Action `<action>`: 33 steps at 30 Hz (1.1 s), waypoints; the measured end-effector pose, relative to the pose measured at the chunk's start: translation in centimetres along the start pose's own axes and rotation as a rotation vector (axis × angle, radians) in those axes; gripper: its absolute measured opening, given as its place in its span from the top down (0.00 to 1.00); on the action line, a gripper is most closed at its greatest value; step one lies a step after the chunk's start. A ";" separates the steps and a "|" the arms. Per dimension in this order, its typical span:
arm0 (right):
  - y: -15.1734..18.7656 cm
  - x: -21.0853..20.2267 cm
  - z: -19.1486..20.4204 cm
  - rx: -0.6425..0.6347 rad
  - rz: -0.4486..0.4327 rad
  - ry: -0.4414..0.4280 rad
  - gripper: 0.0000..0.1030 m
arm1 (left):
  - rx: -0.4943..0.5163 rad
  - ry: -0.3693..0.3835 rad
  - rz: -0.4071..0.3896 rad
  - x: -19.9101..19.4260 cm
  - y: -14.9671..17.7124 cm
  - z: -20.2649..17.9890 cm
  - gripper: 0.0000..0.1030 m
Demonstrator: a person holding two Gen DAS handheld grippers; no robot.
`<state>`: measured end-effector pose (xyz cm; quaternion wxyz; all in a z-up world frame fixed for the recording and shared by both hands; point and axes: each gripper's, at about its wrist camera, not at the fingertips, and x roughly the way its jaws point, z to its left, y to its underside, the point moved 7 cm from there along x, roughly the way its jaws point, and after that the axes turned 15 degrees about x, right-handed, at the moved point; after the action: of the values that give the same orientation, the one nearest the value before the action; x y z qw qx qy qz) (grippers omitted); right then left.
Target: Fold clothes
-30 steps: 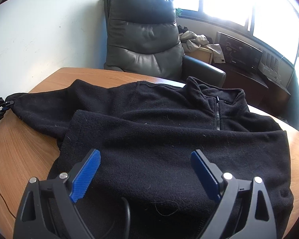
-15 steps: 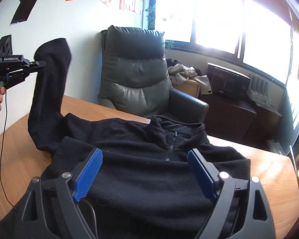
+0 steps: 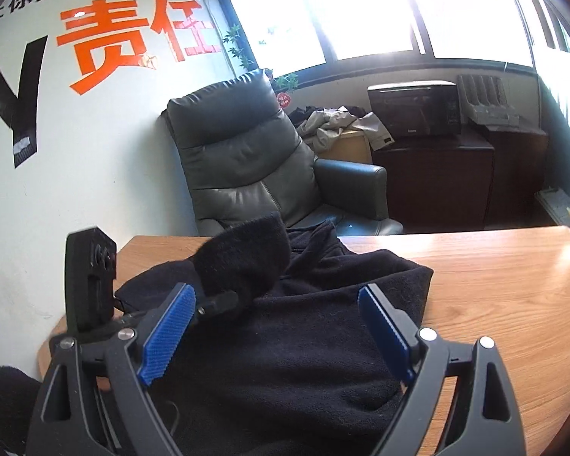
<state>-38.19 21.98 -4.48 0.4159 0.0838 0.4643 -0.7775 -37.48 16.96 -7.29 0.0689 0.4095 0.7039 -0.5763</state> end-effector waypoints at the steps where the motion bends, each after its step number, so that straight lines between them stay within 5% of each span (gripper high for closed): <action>1: -0.2 0.1 -0.9 0.027 0.001 -0.003 0.10 | 0.018 0.005 0.014 0.6 0.7 -0.7 0.94; 10: 1.0 3.3 -5.8 0.259 0.112 -0.025 0.06 | 0.114 -0.030 0.117 2.6 6.8 -2.1 0.90; 15: 4.0 8.1 -3.8 0.212 0.255 0.027 0.05 | 0.198 -0.022 0.111 0.3 7.7 -2.8 0.59; 17: 5.4 10.3 -3.5 0.216 0.317 0.068 0.05 | 0.219 -0.061 0.082 -1.7 7.4 -2.5 0.28; 18: 6.0 11.2 -3.6 0.224 0.333 0.095 0.05 | 0.228 -0.086 0.068 -2.8 7.3 -2.3 0.24; 20: 6.8 12.0 -4.3 0.213 0.326 0.152 0.19 | 0.219 -0.124 0.044 -5.7 7.1 -1.3 0.23; 22: 7.4 11.8 -5.7 0.213 0.316 0.225 0.53 | 0.196 -0.161 0.030 -8.7 7.3 0.5 0.19; 25: 8.1 10.5 -7.9 0.217 0.283 0.323 0.80 | 0.185 -0.250 0.023 -12.8 8.5 4.7 0.15; 30: 7.9 6.8 -8.5 0.154 0.173 0.417 0.81 | 0.077 -0.342 0.086 -15.7 11.9 14.2 0.15; 33: 8.6 6.5 -9.4 0.138 0.219 0.532 0.80 | -0.017 -0.312 0.112 -16.3 13.5 18.1 0.18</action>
<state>-38.56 23.78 -18.66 0.3544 0.3623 0.4912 -0.7084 -24.76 -6.86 -14.13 0.2129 0.3529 0.6657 -0.6220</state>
